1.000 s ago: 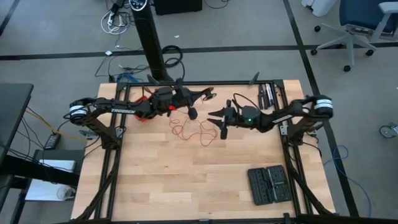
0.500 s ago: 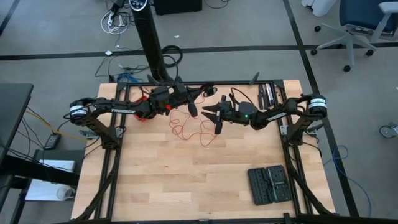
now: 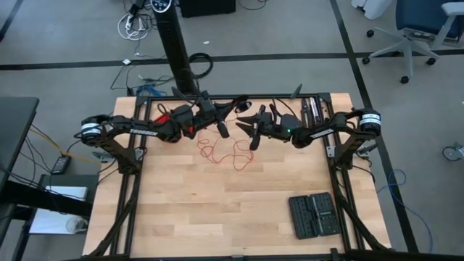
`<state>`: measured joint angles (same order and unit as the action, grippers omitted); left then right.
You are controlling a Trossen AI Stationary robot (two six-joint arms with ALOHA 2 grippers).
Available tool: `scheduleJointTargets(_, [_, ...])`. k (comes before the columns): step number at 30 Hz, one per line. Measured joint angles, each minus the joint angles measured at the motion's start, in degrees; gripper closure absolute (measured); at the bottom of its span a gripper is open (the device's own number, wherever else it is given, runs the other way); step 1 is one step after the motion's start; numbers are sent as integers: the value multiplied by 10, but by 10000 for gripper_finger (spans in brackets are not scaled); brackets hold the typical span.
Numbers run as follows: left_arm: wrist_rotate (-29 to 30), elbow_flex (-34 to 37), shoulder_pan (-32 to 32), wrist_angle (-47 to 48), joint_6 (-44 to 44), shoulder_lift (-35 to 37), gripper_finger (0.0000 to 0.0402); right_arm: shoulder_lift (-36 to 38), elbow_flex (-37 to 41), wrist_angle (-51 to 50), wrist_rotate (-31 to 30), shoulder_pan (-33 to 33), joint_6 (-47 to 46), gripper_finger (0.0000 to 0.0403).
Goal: Coil cords
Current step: Coil the wire to the spool
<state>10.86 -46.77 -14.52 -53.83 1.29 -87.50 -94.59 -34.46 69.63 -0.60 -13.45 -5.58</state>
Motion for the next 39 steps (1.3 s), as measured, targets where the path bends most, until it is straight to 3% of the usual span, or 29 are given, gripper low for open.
scheduleJointTargets(11, [0,5,0,-23,0,0,401,-1,-2,-57,48,-7,22,303])
scheduleJointTargets(22, [-15,5,0,-24,-1,0,401,-122,-58,-34,74,-4,-11,304])
scheduleJointTargets(39, [-21,5,0,-16,-5,0,401,-122,-98,-74,79,-6,14,304])
